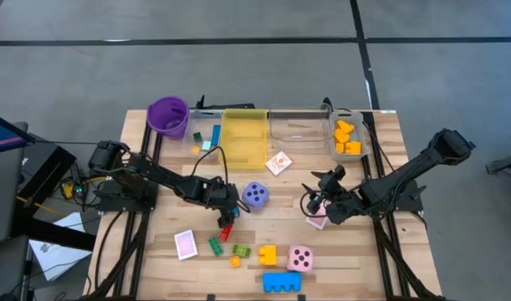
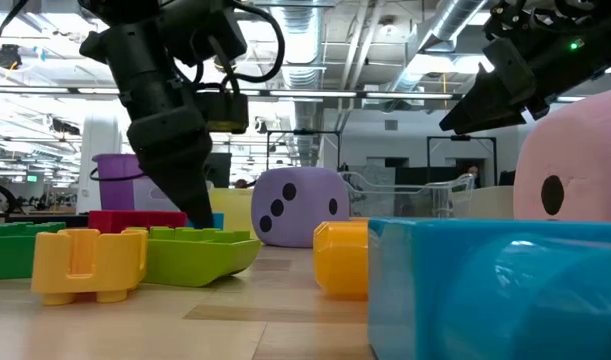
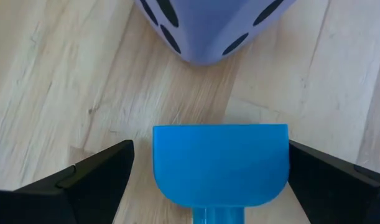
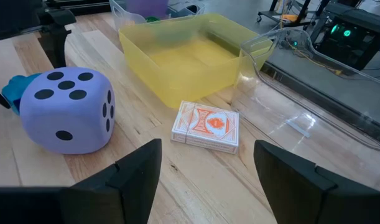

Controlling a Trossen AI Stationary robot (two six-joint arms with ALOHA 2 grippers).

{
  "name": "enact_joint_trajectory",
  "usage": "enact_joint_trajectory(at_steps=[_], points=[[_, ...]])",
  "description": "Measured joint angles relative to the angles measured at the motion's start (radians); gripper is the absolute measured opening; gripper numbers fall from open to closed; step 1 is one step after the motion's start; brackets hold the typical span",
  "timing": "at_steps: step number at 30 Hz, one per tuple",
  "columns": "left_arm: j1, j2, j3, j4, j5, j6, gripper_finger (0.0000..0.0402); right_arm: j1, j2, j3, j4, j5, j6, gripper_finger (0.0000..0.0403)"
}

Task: Pick & Place Toys
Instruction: Put the large blue game piece into the gray bin

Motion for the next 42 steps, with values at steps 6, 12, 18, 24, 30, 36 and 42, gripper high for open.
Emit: enact_joint_trajectory(at_steps=[6,12,18,24,30,36,42], points=[[0.000,0.000,0.000,-0.003,-0.009,-0.001,0.0390,0.000,0.000,0.000,0.000,0.000,0.000,0.0249],[0.000,0.044,0.000,0.001,-0.010,-0.002,0.0389,0.000,0.000,0.000,0.000,0.000,0.000,0.0249],[0.000,0.069,0.005,0.006,-0.014,-0.002,0.0376,0.000,0.000,0.000,0.000,0.000,0.000,0.0249],[0.000,0.030,-0.002,-0.007,-0.011,-0.001,0.0348,0.000,0.000,0.000,0.000,0.000,0.000,0.0249],[0.000,0.019,-0.002,-0.002,-0.011,-0.001,0.0305,0.000,0.000,0.000,0.000,0.000,0.000,0.0249],[0.000,0.020,-0.001,0.001,-0.016,-0.001,0.0289,0.000,0.000,0.000,0.000,0.000,0.000,0.0249],[0.000,0.019,-0.001,0.000,-0.014,0.000,0.0290,0.000,0.000,0.000,0.001,0.000,0.003,0.0249]])
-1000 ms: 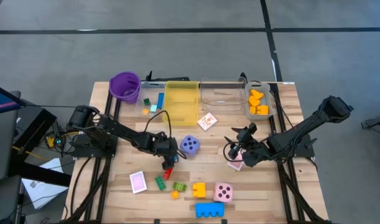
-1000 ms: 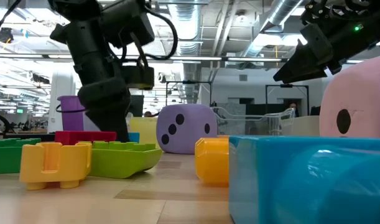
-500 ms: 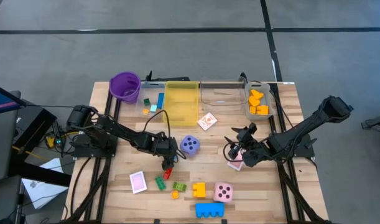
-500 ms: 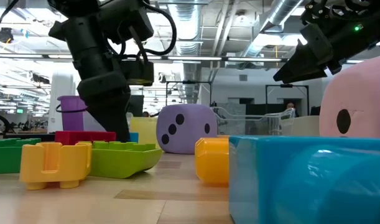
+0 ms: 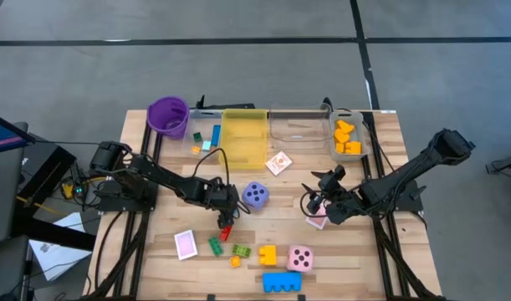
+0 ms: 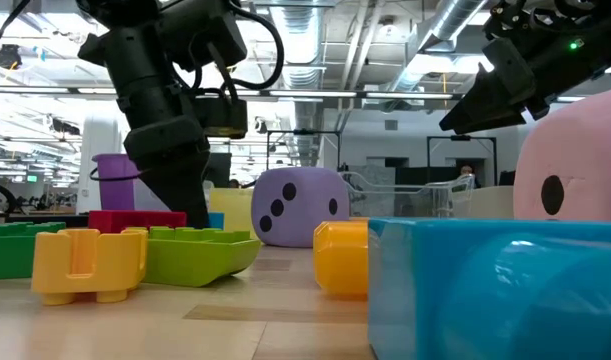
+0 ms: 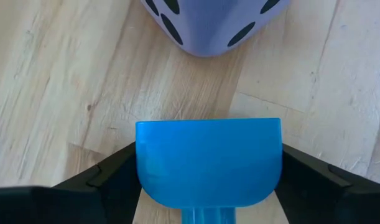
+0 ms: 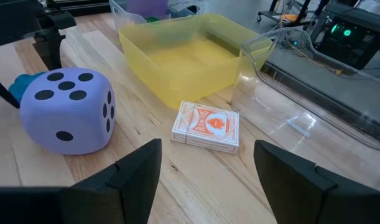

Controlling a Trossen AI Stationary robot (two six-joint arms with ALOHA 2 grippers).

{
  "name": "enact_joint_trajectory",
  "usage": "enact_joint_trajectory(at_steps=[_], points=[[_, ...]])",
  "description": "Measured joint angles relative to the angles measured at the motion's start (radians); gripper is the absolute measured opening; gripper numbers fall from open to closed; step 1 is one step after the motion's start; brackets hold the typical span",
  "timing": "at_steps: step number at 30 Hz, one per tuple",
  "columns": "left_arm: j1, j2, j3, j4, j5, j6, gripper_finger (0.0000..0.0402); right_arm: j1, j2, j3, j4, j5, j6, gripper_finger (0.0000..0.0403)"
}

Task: Pick & Place Toys
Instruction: Put the large blue game piece into the gray bin

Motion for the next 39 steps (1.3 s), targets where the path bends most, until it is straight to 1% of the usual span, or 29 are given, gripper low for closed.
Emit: enact_joint_trajectory(at_steps=[4,8,16,18,19,21,23,25,27,28,30,32,34,36,39], points=[[0.000,-0.020,0.000,0.005,0.005,0.003,0.0283,0.000,0.000,0.000,0.000,0.000,0.021,0.0249],[0.005,-0.091,0.001,0.009,0.003,0.007,0.0283,0.000,0.000,0.000,0.011,0.001,0.022,0.0249],[0.044,-0.334,0.001,0.036,0.000,0.033,0.0283,0.000,0.000,0.000,0.023,0.003,-0.002,0.0249],[0.058,-0.390,0.001,0.068,0.033,0.044,0.0284,0.000,0.000,0.000,0.043,0.003,-0.055,0.0249],[0.066,-0.413,0.001,0.083,0.072,0.051,0.0284,0.000,0.000,0.000,0.062,0.004,-0.100,0.0249],[0.082,-0.451,0.001,0.128,0.158,0.052,0.0283,0.000,0.000,0.000,0.138,0.003,-0.243,0.0249],[0.096,-0.470,0.002,0.193,0.252,0.047,0.0283,0.001,0.000,0.000,0.261,-0.016,-0.447,0.0249],[0.104,-0.482,0.002,0.240,0.330,0.022,0.0283,0.003,0.000,0.000,0.415,-0.110,-0.679,0.0249],[0.114,-0.481,0.002,0.291,0.399,-0.009,0.0283,0.002,0.000,0.000,0.564,-0.267,-0.886,0.0249],[0.118,-0.480,0.002,0.300,0.430,-0.028,0.0283,-0.001,0.000,0.000,0.636,-0.344,-0.964,0.0249],[0.119,-0.469,0.003,0.331,0.477,-0.055,0.0283,-0.011,0.000,0.001,0.746,-0.445,-1.072,0.0249],[0.118,-0.462,0.002,0.331,0.492,-0.080,0.0283,-0.022,0.000,0.001,0.819,-0.485,-1.135,0.0249],[0.114,-0.450,0.001,0.371,0.497,-0.100,0.0285,-0.035,0.000,0.008,0.842,-0.516,-1.167,0.0249],[0.113,-0.437,0.002,0.406,0.507,-0.111,0.0285,-0.050,0.000,0.018,0.840,-0.569,-1.172,0.0249],[0.113,-0.394,0.003,0.516,0.535,-0.144,0.0284,-0.074,0.000,0.033,0.840,-0.679,-1.149,0.0249]])
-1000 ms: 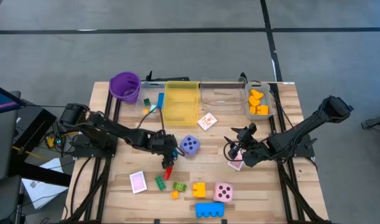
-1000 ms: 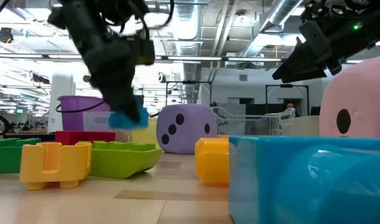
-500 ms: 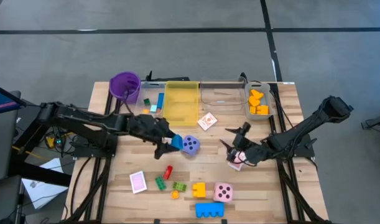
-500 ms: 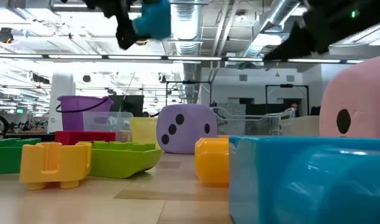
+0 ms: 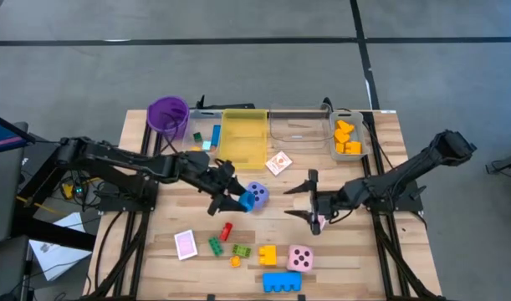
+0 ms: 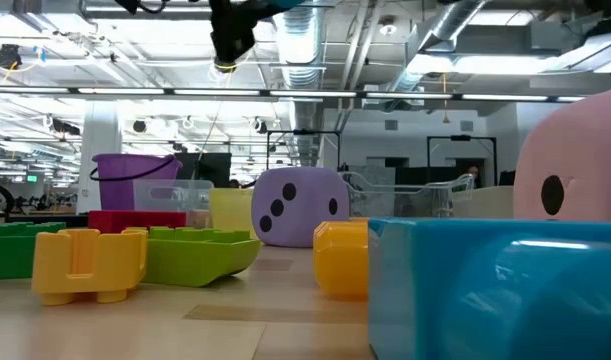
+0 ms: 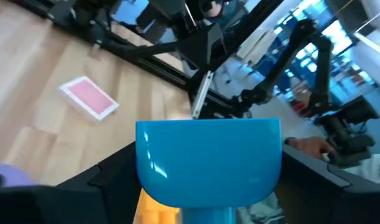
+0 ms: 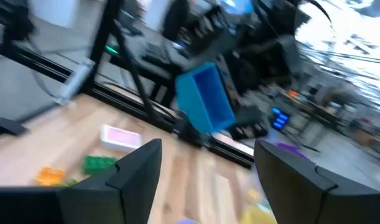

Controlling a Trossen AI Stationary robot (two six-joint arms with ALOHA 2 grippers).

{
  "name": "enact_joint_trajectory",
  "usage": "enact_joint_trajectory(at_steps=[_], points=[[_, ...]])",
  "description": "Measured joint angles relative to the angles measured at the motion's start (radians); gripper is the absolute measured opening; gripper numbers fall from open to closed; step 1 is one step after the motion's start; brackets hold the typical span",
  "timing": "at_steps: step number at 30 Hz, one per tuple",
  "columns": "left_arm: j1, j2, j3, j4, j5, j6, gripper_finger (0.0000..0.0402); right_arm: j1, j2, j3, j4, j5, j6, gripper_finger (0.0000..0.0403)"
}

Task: Pick & Place Toys
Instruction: Put the large blue game piece into the gray bin

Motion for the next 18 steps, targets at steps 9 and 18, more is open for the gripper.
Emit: enact_joint_trajectory(at_steps=[9,18], points=[[0.012,0.157,-0.002,0.236,0.101,-0.075,0.0285,-0.016,0.000,0.013,-0.001,-0.098,0.043,0.0249],[0.027,0.268,0.016,0.373,0.118,-0.127,0.0285,-0.016,0.000,0.013,0.002,-0.104,0.050,0.0249]])
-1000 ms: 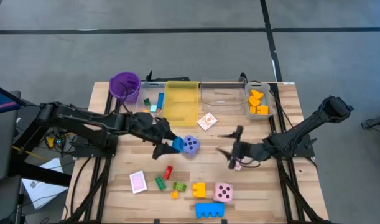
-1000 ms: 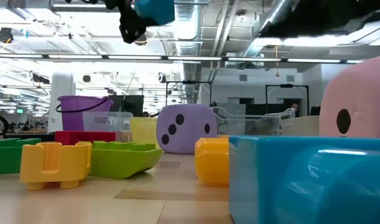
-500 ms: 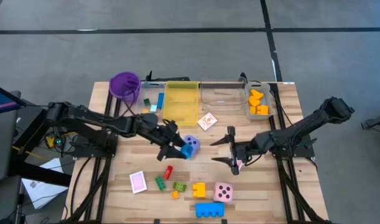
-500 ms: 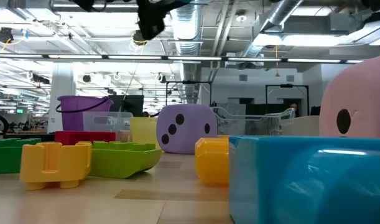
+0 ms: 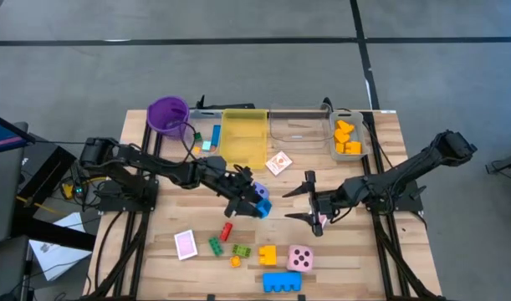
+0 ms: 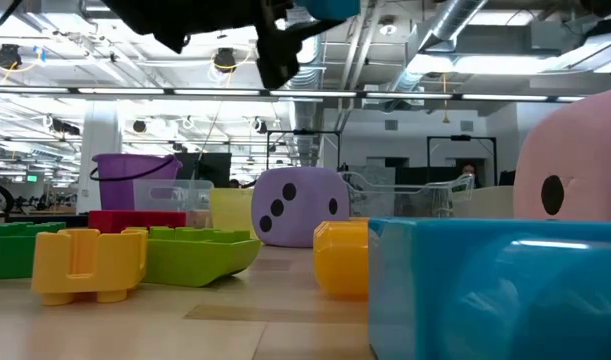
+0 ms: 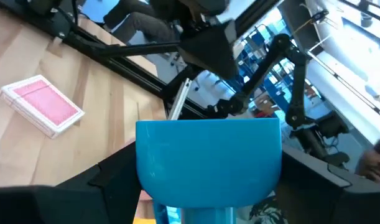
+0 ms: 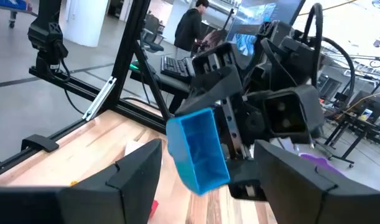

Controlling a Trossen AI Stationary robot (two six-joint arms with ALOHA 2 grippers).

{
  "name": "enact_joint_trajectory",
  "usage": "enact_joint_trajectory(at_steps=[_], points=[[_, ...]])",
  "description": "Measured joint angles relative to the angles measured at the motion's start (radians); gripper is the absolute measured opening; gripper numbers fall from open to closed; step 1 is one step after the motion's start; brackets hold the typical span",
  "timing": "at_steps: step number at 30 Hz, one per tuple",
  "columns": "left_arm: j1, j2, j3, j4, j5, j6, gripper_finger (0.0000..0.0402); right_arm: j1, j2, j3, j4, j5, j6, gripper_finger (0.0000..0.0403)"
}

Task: Pick & Place Toys
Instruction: Put the large blue game piece into the gray bin

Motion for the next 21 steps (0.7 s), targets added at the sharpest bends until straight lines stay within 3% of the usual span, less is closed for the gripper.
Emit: enact_joint_trajectory(at_steps=[21], points=[[0.082,0.196,0.265,-0.046,0.186,-0.014,0.0285,-0.002,0.000,0.000,-0.013,-0.003,0.008,0.0249]])
